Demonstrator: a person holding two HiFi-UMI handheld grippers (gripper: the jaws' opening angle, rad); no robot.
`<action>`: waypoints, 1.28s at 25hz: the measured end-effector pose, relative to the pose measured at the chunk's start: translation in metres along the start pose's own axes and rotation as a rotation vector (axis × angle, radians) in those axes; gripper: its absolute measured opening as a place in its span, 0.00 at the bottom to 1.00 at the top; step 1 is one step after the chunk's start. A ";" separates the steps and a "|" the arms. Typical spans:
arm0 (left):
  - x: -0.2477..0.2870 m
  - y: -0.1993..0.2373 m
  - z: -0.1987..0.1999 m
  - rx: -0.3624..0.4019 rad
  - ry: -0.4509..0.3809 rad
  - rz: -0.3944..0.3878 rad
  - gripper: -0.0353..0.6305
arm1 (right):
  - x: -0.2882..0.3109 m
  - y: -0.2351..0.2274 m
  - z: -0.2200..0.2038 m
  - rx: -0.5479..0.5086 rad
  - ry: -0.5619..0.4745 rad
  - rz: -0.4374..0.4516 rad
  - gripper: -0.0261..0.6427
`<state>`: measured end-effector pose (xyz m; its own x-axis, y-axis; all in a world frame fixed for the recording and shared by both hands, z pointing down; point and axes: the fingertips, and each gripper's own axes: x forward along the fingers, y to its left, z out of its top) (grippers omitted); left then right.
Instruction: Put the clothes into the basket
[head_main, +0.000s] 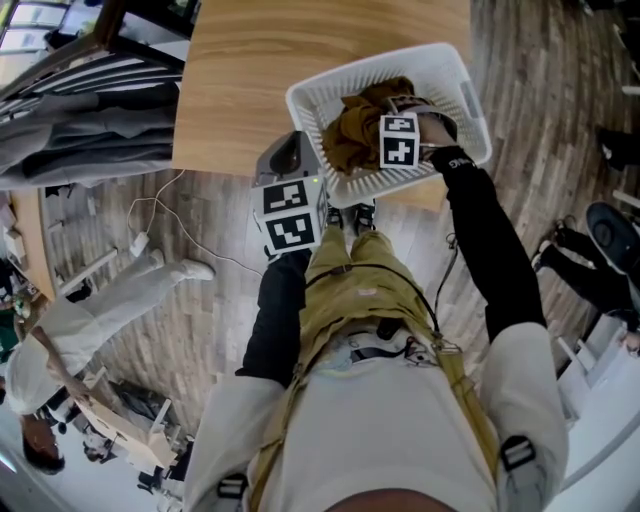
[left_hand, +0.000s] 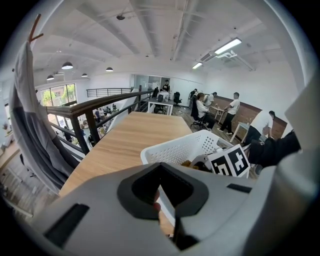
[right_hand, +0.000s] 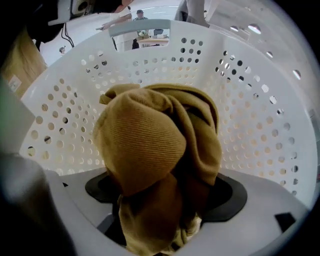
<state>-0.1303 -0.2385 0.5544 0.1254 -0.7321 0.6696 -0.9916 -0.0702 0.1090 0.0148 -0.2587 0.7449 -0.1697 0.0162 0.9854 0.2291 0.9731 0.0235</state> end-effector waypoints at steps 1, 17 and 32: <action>-0.001 -0.001 0.000 -0.002 -0.003 0.001 0.05 | -0.005 -0.001 -0.001 0.003 0.003 -0.008 0.72; -0.036 -0.014 0.026 0.021 -0.084 -0.021 0.05 | -0.150 -0.032 0.013 0.303 -0.271 -0.333 0.72; -0.075 -0.023 0.088 0.048 -0.239 -0.038 0.05 | -0.334 -0.024 0.054 0.631 -0.784 -0.733 0.12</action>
<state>-0.1202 -0.2417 0.4367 0.1573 -0.8676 0.4718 -0.9874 -0.1288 0.0923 0.0145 -0.2747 0.4063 -0.6390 -0.6554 0.4027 -0.6244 0.7477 0.2261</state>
